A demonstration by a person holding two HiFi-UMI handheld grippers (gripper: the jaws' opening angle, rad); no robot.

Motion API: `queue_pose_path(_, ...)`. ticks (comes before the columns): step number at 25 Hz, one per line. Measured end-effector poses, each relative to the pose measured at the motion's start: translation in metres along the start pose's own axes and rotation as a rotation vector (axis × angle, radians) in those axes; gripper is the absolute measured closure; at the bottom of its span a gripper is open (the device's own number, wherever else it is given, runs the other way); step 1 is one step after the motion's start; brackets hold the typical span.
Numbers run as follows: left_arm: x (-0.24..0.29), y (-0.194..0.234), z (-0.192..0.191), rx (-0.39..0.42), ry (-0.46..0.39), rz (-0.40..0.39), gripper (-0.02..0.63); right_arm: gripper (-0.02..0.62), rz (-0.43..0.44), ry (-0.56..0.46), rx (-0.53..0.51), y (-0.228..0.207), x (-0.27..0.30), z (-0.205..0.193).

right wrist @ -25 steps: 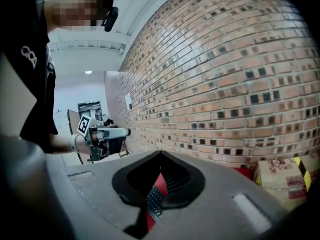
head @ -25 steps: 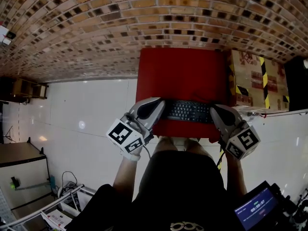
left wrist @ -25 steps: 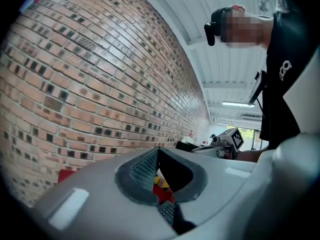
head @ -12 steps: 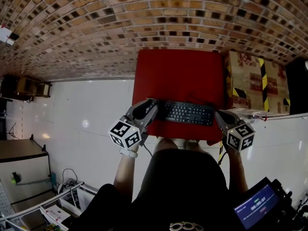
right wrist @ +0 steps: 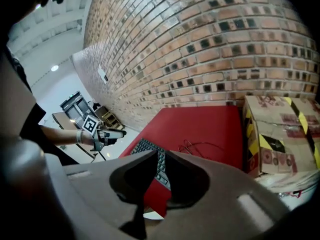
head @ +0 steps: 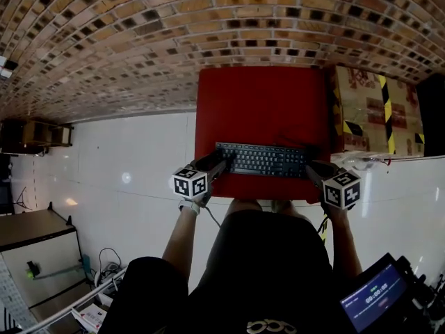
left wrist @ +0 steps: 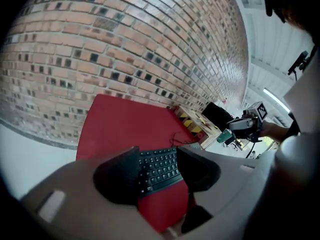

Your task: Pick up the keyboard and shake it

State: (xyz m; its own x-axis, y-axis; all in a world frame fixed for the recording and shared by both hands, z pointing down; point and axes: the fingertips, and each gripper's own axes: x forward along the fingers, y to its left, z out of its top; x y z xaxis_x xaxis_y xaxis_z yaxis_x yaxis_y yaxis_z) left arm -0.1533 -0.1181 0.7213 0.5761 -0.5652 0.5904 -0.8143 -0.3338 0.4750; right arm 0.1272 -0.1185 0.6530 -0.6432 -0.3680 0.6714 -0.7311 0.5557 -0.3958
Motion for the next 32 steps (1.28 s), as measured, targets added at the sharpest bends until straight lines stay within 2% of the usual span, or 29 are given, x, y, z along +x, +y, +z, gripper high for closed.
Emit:
queue_pose_path(3, 0.015, 0.030, -0.019, -0.057, 0.048, -0.010, 0.343, 0.509, -0.074, 0.076, 0.020, -0.018, 0.014, -0.016)
queue_pose_path(6, 0.028, 0.047, -0.033, -0.082, 0.104, -0.017, 0.325, 0.464, -0.167, 0.133, 0.102, -0.047, 0.024, -0.044)
queue_pose_path(9, 0.039, 0.060, -0.040, -0.074, 0.157, -0.019, 0.316, 0.300, -0.272, 0.209, 0.174, -0.085, 0.044, -0.073)
queue_pose_path(12, 0.047, 0.065, -0.049, -0.081, 0.199, -0.028, 0.307, 0.249, -0.329, 0.277, 0.223, -0.113, 0.061, -0.100)
queue_pose_path(17, 0.054, 0.071, -0.066, -0.082, 0.267, -0.029, 0.293, 0.207, -0.340, 0.310, 0.308, -0.134, 0.087, -0.123)
queue_pose_path(19, 0.059, 0.071, -0.070, -0.080, 0.280, -0.031, 0.280, 0.181, -0.353, 0.352, 0.312, -0.141, 0.098, -0.133)
queue_pose_path(23, 0.062, 0.070, -0.075, -0.084, 0.297, -0.029, 0.268, 0.178, -0.343, 0.438, 0.283, -0.138, 0.109, -0.149)
queue_pose_path(32, 0.068, 0.077, -0.088, -0.079, 0.350, -0.017, 0.270, 0.192, -0.314, 0.395, 0.242, -0.142, 0.107, -0.148)
